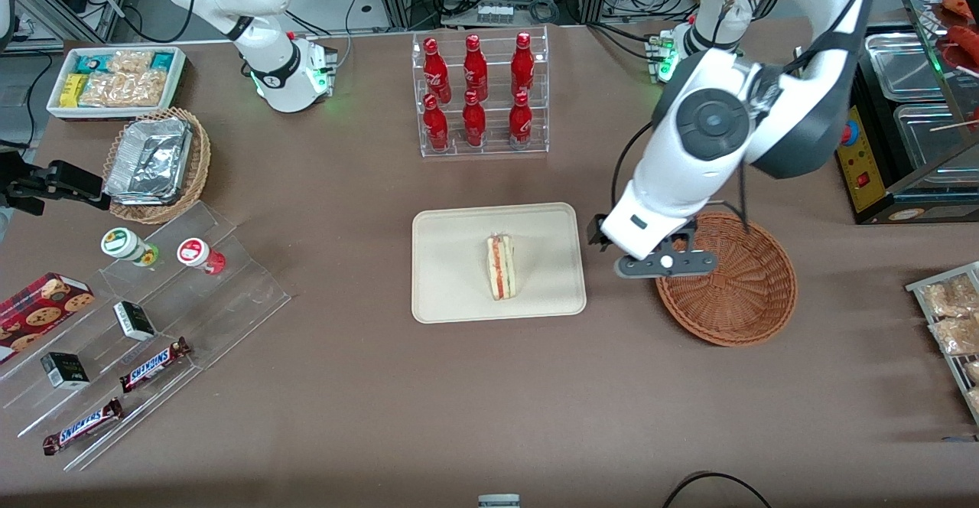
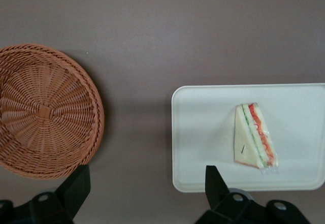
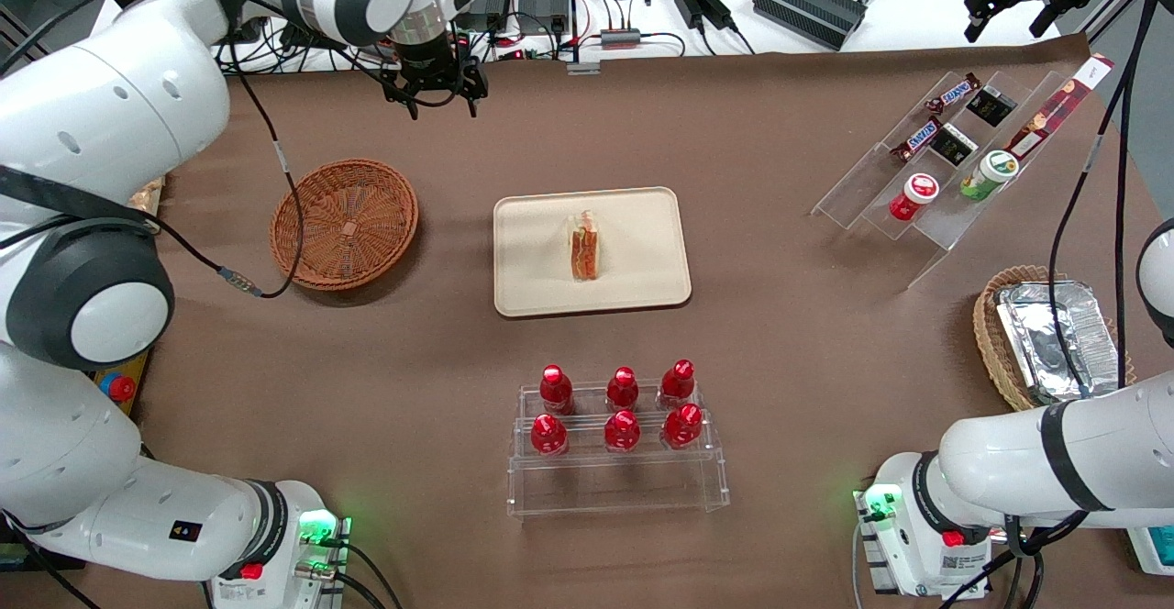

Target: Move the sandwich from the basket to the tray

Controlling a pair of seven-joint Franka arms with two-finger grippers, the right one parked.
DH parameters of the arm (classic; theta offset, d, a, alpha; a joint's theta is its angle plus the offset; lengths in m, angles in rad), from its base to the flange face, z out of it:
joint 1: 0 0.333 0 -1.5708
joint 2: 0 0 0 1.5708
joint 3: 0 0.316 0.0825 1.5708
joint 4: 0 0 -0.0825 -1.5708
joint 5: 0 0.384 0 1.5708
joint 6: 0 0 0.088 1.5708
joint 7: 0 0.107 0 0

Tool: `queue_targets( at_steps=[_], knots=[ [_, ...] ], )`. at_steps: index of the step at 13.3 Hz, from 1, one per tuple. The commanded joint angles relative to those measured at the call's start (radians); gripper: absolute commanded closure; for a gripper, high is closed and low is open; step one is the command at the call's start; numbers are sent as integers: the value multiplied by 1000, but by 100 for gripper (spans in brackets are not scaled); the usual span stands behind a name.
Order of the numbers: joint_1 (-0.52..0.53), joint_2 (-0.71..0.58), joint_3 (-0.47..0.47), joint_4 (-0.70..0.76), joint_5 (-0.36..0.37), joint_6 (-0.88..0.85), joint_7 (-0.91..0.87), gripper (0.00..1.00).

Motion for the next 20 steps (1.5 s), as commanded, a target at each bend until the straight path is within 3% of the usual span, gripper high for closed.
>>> queue_targets(
  at_steps=[1,6,11,20],
  knots=[
    [59,-81,-2,-56,-37,-30,70,0],
    [176,-188,-7,-84,-119,-157,247,0],
    [256,-280,-1,-94,-124,-301,346,0],
    [264,-374,110,-88,-109,-435,417,0]
  ],
)
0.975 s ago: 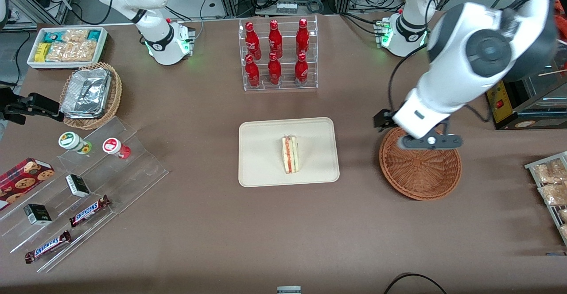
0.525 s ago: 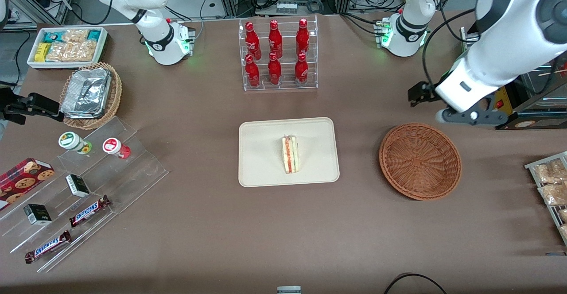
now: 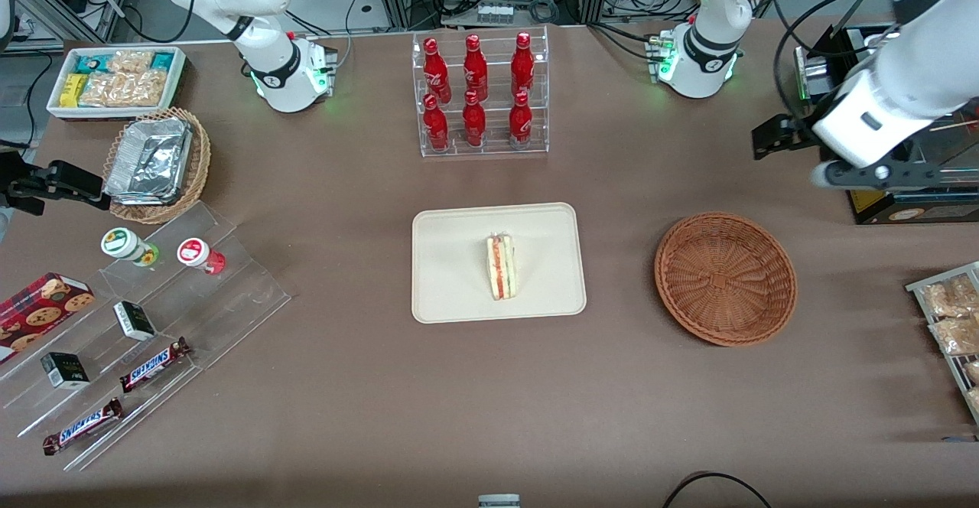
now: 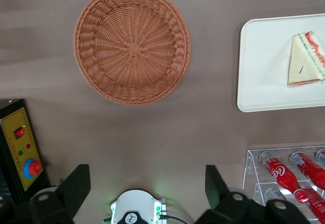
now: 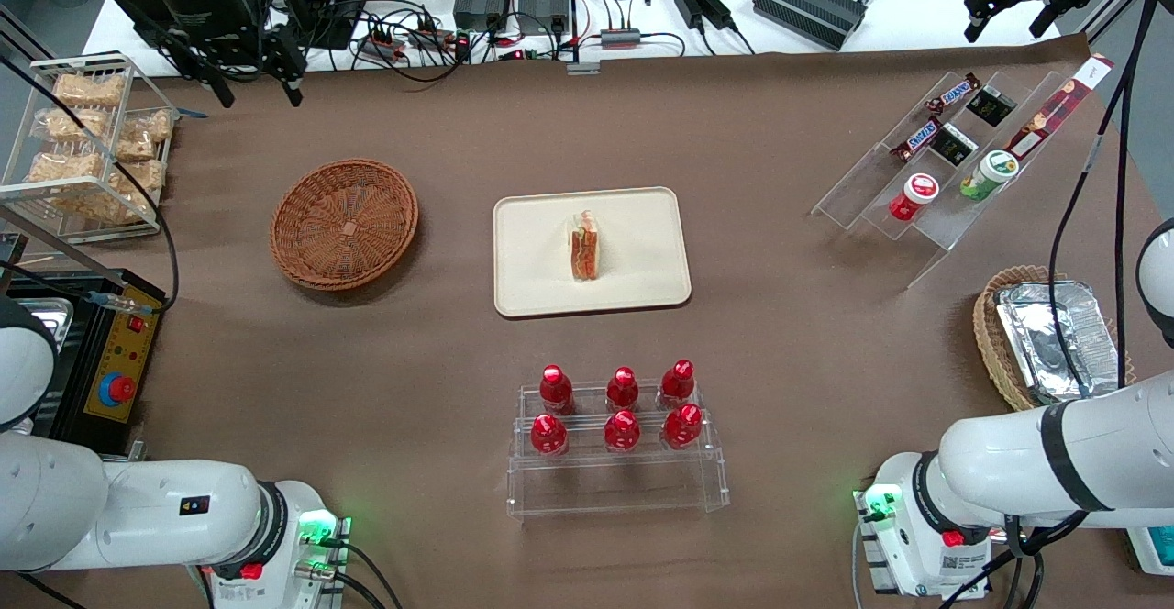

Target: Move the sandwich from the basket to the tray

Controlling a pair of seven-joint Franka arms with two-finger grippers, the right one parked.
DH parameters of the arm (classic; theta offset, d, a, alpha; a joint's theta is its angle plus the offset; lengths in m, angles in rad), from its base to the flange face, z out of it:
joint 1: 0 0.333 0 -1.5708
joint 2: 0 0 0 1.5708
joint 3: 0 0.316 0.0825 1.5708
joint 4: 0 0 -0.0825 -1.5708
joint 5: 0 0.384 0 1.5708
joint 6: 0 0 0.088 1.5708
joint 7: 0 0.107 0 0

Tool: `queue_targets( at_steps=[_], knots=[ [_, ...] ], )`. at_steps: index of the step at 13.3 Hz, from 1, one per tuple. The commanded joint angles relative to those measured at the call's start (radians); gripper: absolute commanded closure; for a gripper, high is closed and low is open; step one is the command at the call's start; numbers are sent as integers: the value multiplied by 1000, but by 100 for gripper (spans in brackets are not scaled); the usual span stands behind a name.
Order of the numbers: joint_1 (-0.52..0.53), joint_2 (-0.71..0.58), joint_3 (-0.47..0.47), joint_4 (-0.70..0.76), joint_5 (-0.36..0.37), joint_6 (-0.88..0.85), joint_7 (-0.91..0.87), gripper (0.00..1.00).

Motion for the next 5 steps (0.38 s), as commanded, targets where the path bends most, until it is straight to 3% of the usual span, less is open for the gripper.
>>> queue_targets(
  at_steps=[1,5],
  knots=[
    [7,-58,9,-20,-1,-27,20,0],
    [7,-60,31,-22,26,-26,17,0]
  ],
)
